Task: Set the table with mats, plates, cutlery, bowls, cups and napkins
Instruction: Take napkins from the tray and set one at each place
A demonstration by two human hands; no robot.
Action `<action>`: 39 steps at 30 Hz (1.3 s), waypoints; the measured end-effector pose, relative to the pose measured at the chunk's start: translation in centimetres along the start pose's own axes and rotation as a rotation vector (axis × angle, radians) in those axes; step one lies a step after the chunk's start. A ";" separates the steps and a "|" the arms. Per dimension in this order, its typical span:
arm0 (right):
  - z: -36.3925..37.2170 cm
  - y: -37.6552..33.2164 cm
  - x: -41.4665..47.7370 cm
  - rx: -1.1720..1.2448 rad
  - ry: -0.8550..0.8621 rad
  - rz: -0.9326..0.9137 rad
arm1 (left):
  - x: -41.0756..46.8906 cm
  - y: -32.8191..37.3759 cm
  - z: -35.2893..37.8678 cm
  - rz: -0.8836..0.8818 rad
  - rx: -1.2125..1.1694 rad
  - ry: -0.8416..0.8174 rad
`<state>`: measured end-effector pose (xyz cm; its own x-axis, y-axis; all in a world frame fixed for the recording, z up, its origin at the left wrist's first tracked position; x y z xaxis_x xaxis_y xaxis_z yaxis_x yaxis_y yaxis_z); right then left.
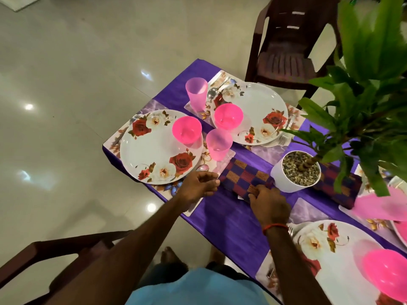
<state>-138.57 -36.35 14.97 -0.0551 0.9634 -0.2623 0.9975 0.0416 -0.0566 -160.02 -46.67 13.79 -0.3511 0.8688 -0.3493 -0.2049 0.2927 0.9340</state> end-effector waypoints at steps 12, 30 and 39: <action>-4.1 -19.1 -8.3 0.402 -0.101 -0.593 | -3.1 6.0 -13.1 0.278 0.555 0.062; -5.8 -41.1 -13.8 -0.002 0.070 -0.844 | -6.6 11.1 -33.7 0.362 1.157 0.347; -6.7 -49.0 -10.0 0.052 0.070 -0.815 | -1.8 14.6 -40.7 0.370 1.172 0.385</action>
<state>-186.63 -46.20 26.80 -0.7570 0.6508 -0.0587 0.6425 0.7250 -0.2480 -199.55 -60.18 25.01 -0.4942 0.8600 0.1270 0.8126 0.4051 0.4190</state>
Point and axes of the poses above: each hand's wrist, its own x-axis towards the middle knuckle, its own z-axis out of the palm, y = z × x, the point moved 9 cm from there along x, towards the middle knuckle, and after that the axes turned 13 degrees about z, right-handed, at the moved point
